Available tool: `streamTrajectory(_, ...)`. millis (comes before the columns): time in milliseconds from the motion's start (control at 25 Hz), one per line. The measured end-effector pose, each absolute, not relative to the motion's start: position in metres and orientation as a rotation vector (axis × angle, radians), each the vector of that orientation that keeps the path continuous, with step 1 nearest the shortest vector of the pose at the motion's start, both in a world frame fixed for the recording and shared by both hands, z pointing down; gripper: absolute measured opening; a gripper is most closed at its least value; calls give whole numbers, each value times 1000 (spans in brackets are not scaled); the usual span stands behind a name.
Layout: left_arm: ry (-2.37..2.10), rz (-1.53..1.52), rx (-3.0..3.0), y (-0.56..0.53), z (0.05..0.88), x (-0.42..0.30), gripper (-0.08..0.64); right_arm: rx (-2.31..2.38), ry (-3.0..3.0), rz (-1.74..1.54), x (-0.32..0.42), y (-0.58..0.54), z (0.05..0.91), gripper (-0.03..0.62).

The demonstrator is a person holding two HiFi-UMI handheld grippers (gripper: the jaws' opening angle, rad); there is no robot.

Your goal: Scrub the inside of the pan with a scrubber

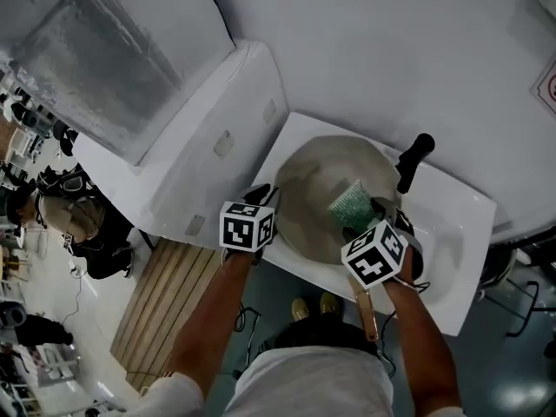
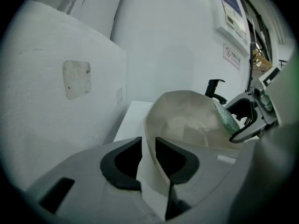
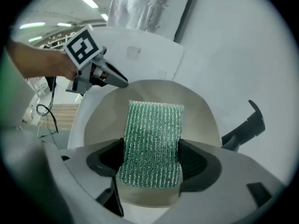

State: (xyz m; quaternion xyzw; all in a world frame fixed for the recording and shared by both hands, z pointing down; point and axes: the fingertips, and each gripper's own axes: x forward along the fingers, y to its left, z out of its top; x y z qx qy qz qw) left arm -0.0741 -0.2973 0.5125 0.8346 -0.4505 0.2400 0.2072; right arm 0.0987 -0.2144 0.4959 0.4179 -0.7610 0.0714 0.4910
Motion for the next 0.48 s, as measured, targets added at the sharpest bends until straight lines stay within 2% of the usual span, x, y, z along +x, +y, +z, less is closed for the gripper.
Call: streamTrajectory(480,-1313,406,2486,-275,414,-67,100,1162,-2165,290,80,-220,411,353)
